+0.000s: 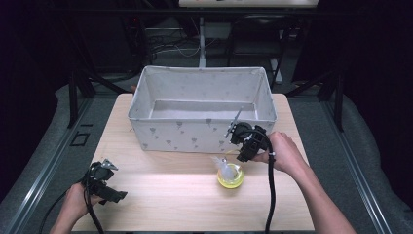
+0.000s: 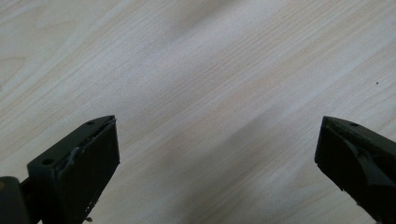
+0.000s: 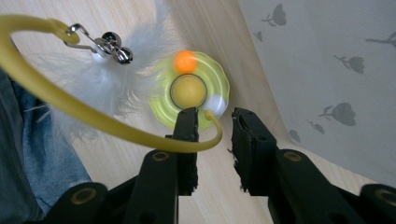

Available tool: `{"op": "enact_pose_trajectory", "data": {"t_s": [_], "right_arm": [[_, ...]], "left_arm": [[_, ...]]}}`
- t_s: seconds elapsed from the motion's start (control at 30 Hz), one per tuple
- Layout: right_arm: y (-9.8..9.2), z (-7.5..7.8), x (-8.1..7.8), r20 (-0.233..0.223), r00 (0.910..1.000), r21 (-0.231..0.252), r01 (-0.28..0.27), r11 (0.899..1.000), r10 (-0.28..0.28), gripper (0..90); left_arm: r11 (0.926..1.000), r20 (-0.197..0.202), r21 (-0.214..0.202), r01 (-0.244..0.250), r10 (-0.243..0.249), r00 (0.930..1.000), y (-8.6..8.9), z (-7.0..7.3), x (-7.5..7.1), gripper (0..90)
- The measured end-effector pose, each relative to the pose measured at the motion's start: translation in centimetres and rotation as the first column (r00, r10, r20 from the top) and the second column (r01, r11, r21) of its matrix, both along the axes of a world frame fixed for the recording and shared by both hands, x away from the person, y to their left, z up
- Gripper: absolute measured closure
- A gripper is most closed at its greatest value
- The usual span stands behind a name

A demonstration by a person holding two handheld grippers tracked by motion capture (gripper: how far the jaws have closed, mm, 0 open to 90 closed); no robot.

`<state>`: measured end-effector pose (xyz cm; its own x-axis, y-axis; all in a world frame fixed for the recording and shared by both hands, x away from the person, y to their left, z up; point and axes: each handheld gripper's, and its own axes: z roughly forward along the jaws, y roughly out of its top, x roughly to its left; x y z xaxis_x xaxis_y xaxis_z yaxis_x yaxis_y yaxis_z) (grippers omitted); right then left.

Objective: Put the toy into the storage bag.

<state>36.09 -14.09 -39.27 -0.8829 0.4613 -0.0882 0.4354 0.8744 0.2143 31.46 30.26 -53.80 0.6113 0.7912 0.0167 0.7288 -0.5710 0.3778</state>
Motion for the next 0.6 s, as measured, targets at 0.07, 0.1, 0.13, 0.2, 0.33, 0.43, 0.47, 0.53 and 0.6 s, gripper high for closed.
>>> {"op": "enact_pose_trajectory", "data": {"t_s": [0.07,0.1,0.13,0.2,0.33,0.43,0.47,0.53,0.6], "right_arm": [[0.26,-0.05,0.01,-0.006,1.0000,-0.021,-0.006,1.000,0.006,73.8],[0.35,-0.08,0.02,-0.007,0.9999,-0.025,-0.008,1.000,0.008,75.7],[0.35,-0.08,0.02,-0.007,0.9999,-0.025,-0.008,1.000,0.008,75.7],[0.51,-0.09,0.06,-0.007,0.9999,-0.031,-0.015,0.999,0.014,79.2],[0.71,0.07,0.18,-0.002,0.9998,-0.050,-0.017,0.999,0.017,85.1],[0.79,0.11,0.19,0.001,0.9998,-0.053,-0.020,0.998,0.020,87.3],[0.82,0.11,0.21,-0.001,0.9998,-0.054,-0.020,0.998,0.020,87.4],[0.86,0.15,0.24,-0.005,0.9998,-0.056,-0.020,0.998,0.020,87.6],[0.89,0.18,0.28,-0.006,0.9998,-0.055,-0.018,0.998,0.018,87.7]], "left_arm": [[1.0000,0.000,0.001,0.000,0.000,1.0000,0.00,0.01,0.00,0.3],[1.0000,0.000,0.001,0.000,0.000,1.0000,-0.01,0.00,-0.01,0.2],[1.0000,0.000,0.001,0.000,0.000,1.0000,-0.01,0.00,-0.01,0.3],[1.0000,-0.001,0.002,0.000,0.000,1.0000,-0.01,-0.02,-0.02,0.3],[1.0000,-0.001,0.000,-0.001,0.001,1.0000,0.01,-0.03,-0.01,0.3],[1.0000,-0.001,-0.002,0.000,0.000,1.0000,0.00,-0.04,-0.01,0.3],[1.0000,-0.001,-0.002,0.000,0.000,1.0000,0.00,-0.04,-0.01,0.3],[1.0000,-0.001,0.001,0.000,0.000,1.0000,-0.05,-0.08,-0.02,0.3],[1.0000,-0.002,0.002,0.002,-0.002,1.0000,-0.06,-0.11,0.00,0.3]]}}
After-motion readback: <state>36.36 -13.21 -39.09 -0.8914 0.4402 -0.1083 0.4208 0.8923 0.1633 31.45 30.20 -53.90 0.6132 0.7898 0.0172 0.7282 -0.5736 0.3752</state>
